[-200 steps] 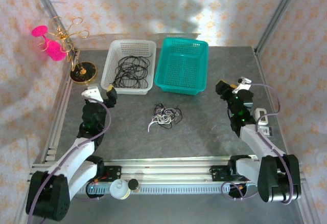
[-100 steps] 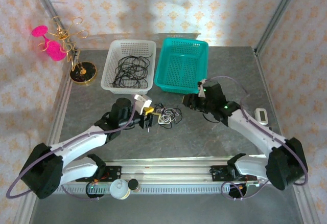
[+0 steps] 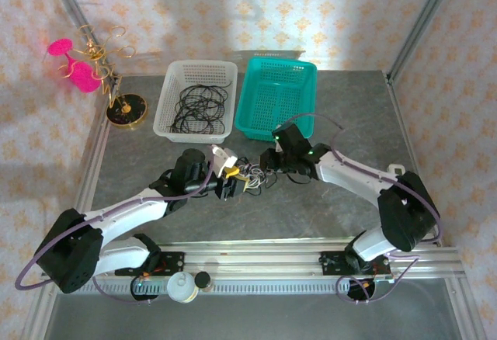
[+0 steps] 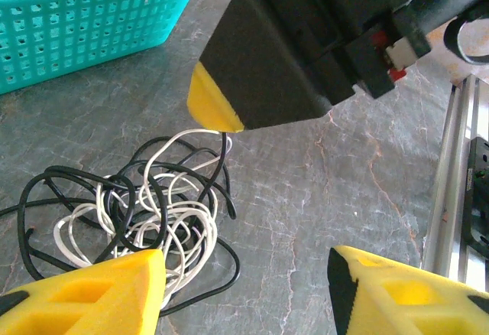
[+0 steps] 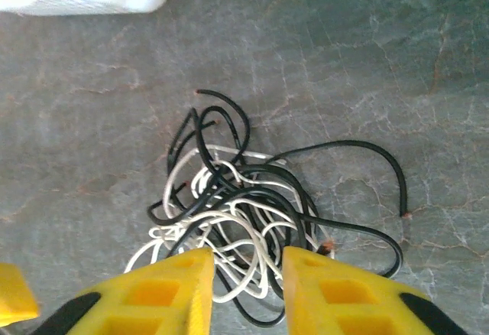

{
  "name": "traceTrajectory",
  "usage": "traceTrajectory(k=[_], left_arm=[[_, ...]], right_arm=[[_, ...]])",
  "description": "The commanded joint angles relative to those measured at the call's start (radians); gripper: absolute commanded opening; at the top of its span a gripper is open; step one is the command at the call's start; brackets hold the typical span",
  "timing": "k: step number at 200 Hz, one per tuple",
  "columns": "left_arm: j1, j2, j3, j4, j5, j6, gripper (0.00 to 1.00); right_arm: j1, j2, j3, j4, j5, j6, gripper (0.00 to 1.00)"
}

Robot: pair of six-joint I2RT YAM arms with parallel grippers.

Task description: Untangle the cables

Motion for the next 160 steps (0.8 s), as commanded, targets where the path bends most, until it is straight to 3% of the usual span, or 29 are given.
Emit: traceTrajectory(k=[1,28,50,86,124,160], left_arm=[[-0.008,-0.020,0.017,0.035,0.014,0.023,0.59],[-0.008,-0.019,0.010,0.056,0.016,0.015,0.60],[-0.008,-0.014,0.012,0.065,0.020,0.009,0.60],[-0.009,-0.022,0.012,0.059,0.021,0.011,0.60],[-0.008,-0.014,0.009,0.078,0.036,0.008,0.60],[-0.008,-0.007,0.023,0.062,0.032,0.022,0.61]], right_arm=[[0.003,0.005,0.037,-0.041,0.091,-0.024,0.26],[0.006,-0.005,0.039,-0.064,0.143,-0.021,0.24],[0.010,-0.029,0.049,-0.087,0.157,-0.017,0.34],[0.012,-0.099,0.061,-0.156,0.127,-0.016,0.38],[0.010,-0.121,0.048,-0.201,0.190,-0.008,0.46],[0.007,-0.059,0.051,-0.129,0.110,0.011,0.47]])
